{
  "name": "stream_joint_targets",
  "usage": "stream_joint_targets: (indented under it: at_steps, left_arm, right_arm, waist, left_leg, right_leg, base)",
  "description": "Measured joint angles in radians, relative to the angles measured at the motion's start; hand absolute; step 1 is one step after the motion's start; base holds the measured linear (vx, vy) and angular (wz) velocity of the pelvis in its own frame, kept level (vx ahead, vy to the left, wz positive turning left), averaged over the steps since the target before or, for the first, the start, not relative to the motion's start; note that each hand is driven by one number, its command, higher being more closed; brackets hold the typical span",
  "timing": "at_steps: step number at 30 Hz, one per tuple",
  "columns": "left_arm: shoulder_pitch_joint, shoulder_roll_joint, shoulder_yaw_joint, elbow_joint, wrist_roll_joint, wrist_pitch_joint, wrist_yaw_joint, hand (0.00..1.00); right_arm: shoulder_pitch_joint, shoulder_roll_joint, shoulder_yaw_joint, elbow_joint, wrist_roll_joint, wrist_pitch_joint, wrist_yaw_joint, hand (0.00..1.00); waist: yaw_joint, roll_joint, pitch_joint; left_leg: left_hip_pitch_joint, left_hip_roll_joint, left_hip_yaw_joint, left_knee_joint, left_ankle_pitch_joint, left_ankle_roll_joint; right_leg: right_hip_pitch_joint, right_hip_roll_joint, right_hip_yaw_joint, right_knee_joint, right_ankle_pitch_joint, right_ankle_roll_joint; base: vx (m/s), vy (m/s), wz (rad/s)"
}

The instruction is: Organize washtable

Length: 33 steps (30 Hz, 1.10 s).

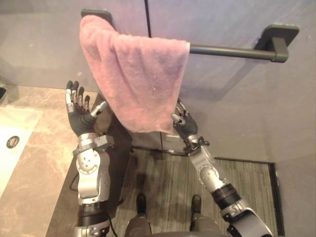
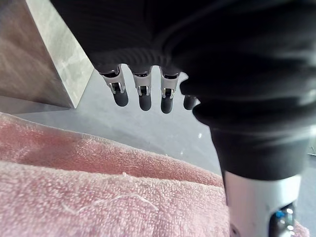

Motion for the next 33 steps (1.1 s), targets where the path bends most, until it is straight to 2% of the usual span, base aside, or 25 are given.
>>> stream_joint_targets:
  at_steps: [12,19,25,26,33]
  left_arm:
    - [-0.001,0.007,-0.002,-0.001,-0.017,-0.002,-0.001,0.0]
    - [-0.001,0.017,0.001,-0.028,-0.022,-0.018,-0.002,0.0]
    - [0.001,0.017,0.007,-0.028,-0.022,-0.018,-0.005,0.0]
    - [0.001,0.017,0.007,-0.028,-0.022,-0.018,-0.008,0.0]
    - [0.001,0.017,0.011,-0.028,-0.022,-0.02,-0.019,0.0]
  right_arm:
    - [-0.124,-0.029,0.023,0.032,-0.176,0.006,-0.031,0.0]
    - [-0.195,-0.078,-0.022,0.043,-0.313,0.038,-0.064,0.0]
    - [-0.196,-0.099,-0.026,0.043,-0.349,0.04,-0.064,0.0]
    - [-0.196,-0.099,-0.029,0.043,-0.351,0.04,-0.064,1.0]
    - [-0.22,-0.112,-0.066,0.088,-0.373,0.041,-0.073,1.0]
  waist:
    - [0.0,0.0,0.032]
    - [0.001,-0.001,0.053]
    - [0.0,-0.001,0.054]
    - [0.0,-0.001,0.054]
    - [0.001,-0.003,0.055]
  left_leg:
    - [-0.016,0.001,-0.013,0.0,0.011,-0.001]
    - [-0.038,0.001,-0.021,-0.001,0.023,0.0]
    - [-0.041,0.001,-0.024,-0.006,0.025,0.0]
    - [-0.043,0.001,-0.024,-0.006,0.026,0.0]
    - [-0.054,0.001,-0.027,-0.006,0.032,0.002]
  right_leg:
    - [-0.007,0.001,-0.015,0.0,0.004,-0.004]
    - [-0.023,0.001,-0.022,-0.001,0.013,-0.006]
    - [-0.024,0.001,-0.025,-0.001,0.013,-0.006]
    - [-0.026,0.001,-0.025,-0.001,0.013,-0.006]
    - [-0.037,0.001,-0.025,-0.001,0.019,-0.005]
  base:
    - [-0.01,0.009,0.04]
    - [-0.03,0.016,0.03]
    - [-0.01,0.007,0.01]
    - [0.0,0.0,0.0]
    - [0.0,0.003,0.0]
